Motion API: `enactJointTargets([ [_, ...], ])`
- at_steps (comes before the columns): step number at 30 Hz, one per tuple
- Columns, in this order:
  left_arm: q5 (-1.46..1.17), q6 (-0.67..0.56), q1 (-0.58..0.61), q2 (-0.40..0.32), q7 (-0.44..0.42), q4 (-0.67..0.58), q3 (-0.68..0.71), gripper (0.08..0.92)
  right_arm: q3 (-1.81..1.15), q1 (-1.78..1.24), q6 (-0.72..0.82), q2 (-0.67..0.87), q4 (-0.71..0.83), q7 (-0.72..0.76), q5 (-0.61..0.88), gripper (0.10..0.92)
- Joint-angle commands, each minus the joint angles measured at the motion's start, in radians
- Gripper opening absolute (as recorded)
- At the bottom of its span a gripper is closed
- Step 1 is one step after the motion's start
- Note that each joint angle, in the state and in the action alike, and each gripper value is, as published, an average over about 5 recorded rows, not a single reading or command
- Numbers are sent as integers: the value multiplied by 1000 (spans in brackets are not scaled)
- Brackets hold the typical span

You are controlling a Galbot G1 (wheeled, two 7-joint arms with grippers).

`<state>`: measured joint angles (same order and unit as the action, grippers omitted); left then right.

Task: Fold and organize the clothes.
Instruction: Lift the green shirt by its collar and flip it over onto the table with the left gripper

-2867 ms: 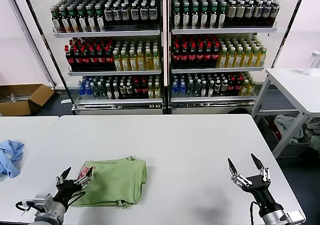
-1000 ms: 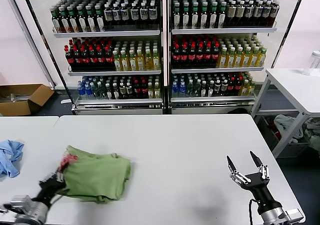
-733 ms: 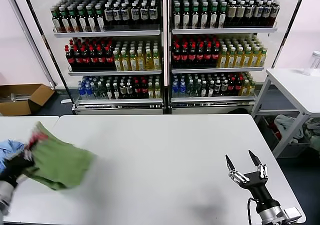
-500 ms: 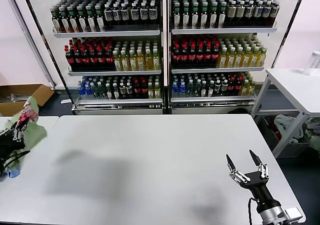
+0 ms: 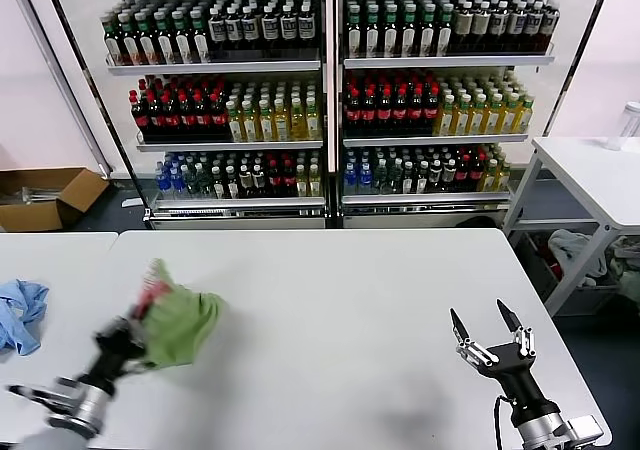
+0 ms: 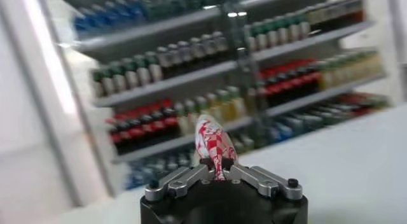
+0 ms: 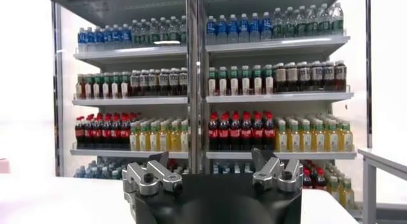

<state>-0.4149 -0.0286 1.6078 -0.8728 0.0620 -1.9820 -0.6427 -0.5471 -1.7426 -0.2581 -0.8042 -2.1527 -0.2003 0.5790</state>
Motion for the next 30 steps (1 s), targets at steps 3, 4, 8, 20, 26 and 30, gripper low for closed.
enactJointTargets([
  [3, 137, -5, -133, -93, 59, -16, 463, 110, 4, 0, 2, -4, 1, 0, -5, 823],
  [4, 134, 7, -143, -95, 68, -25, 473, 110, 6, 2, 2, -4, 1, 0, -7, 823],
  [8, 114, 54, -194, -95, 100, -61, 494, 110, 11, 6, 2, -5, -1, 0, -10, 823],
  [20, -80, 77, -140, -7, 130, -123, 132, 110, 18, 16, 5, -6, -7, -1, -14, 823],
  [26, -201, 97, -123, 93, 51, 94, -219, 110, 28, 26, 7, -4, -11, -2, -14, 823],
  [30, -143, 37, -106, 178, -76, 307, -379, 110, 25, 27, 7, 0, -15, -2, -12, 823],
])
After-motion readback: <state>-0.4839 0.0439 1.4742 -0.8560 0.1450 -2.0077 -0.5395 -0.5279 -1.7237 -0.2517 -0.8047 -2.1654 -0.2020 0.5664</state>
